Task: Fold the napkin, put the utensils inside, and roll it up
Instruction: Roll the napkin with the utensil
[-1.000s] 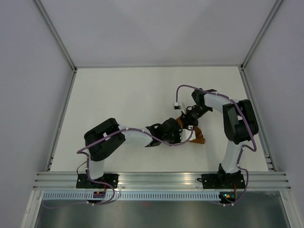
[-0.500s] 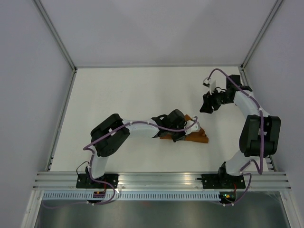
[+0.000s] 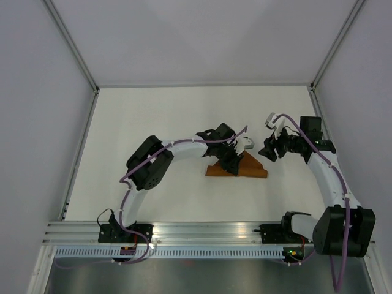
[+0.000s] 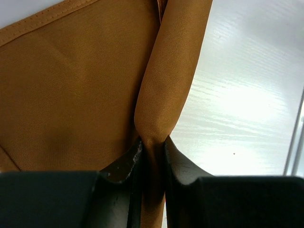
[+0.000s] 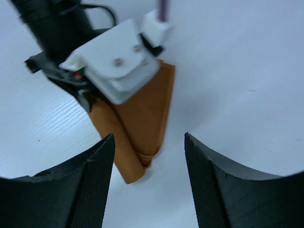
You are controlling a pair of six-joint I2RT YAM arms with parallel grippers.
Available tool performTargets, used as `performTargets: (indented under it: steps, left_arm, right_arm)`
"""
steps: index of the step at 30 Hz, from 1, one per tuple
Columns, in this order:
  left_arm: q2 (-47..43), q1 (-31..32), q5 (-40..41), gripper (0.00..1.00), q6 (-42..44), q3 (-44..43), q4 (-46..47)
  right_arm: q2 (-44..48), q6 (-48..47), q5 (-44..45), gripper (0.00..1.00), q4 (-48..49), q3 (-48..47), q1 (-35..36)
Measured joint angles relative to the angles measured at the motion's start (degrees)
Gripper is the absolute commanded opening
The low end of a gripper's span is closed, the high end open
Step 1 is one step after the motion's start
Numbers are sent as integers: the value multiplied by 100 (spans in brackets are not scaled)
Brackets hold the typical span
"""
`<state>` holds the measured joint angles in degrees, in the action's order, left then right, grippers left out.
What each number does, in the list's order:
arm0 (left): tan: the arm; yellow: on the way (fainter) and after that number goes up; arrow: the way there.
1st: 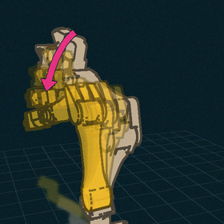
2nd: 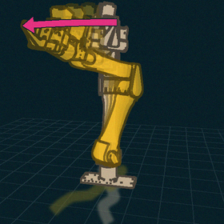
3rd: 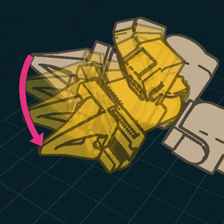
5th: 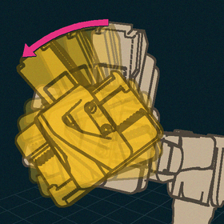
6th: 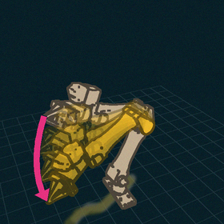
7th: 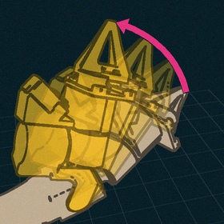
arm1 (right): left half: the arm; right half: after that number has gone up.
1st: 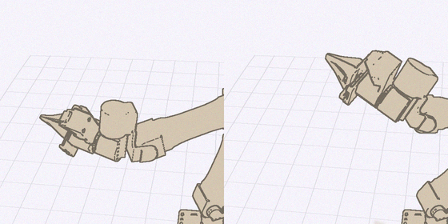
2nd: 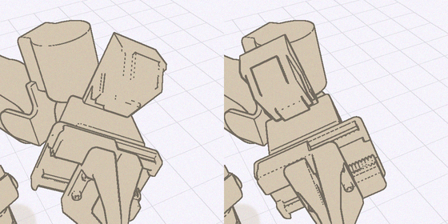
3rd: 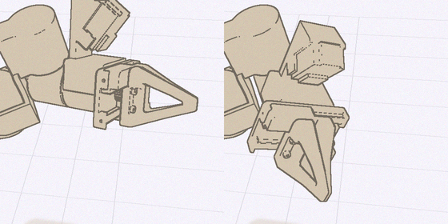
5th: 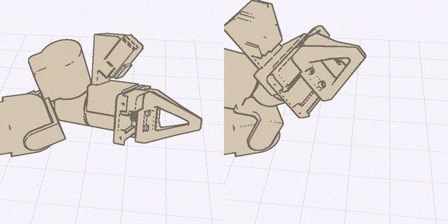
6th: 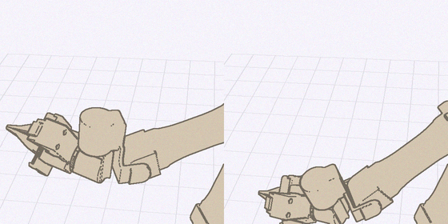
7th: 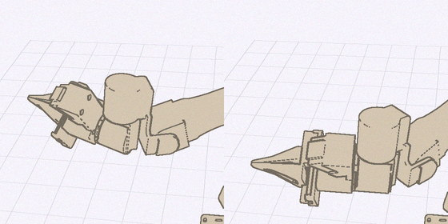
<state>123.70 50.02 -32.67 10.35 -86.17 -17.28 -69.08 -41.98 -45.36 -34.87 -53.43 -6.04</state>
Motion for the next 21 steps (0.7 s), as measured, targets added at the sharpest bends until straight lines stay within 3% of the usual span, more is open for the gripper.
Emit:
performTargets:
  steps: [9, 21]
  left_arm:
    - [627, -428, -1126, 4, -310, -782, -863]
    - [876, -667, -1882, 12, -428, -925, -1711]
  right_arm:
    - [1003, -350, 767, 70, 640, 1596, 1646]
    - [31, -496, 2057, 70, 1840, 2111, 3082]
